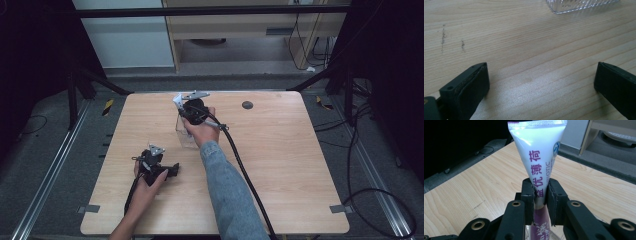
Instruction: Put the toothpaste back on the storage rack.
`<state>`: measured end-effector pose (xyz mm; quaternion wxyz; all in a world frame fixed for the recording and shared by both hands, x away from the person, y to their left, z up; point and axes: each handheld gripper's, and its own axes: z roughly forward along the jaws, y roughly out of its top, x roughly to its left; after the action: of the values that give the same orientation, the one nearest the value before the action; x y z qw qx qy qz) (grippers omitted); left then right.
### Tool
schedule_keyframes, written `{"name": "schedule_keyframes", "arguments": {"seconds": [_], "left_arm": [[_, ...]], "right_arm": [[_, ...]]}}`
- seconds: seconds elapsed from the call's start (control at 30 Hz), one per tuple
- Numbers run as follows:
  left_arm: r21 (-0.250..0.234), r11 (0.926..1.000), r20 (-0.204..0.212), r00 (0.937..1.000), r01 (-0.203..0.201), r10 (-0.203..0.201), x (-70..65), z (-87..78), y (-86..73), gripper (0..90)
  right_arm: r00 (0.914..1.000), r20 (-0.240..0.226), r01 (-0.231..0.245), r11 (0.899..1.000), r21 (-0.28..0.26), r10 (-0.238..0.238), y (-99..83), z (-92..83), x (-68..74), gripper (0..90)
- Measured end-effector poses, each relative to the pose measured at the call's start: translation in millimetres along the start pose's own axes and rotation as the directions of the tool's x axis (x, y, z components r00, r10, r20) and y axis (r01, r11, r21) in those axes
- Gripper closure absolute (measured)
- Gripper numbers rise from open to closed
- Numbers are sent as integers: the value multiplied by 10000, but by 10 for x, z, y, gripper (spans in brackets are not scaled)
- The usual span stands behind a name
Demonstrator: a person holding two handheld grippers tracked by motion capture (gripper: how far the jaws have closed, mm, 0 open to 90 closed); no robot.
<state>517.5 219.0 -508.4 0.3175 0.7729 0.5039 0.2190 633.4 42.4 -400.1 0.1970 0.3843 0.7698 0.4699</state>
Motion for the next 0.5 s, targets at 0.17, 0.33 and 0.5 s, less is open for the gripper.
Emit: {"name": "schedule_keyframes", "arguments": {"seconds": [0.17, 0.33, 0.5], "left_arm": [[1, 10000, -1, 10000, -2, 2, 0, 0, 0, 0], [0, 10000, -1, 10000, -1, 1, 0, 0, 0, 0], [-3, 10000, -2, 10000, 1, -1, 0, 0, 0, 0]], "right_arm": [[10000, 37, -20, 10000, 89, 20, 1, 0, -12, 778], [10000, 55, -11, 10000, 73, 10, 5, -14, -30, 787], [10000, 61, 6, 10000, 79, -6, 7, -19, -33, 789]]}}
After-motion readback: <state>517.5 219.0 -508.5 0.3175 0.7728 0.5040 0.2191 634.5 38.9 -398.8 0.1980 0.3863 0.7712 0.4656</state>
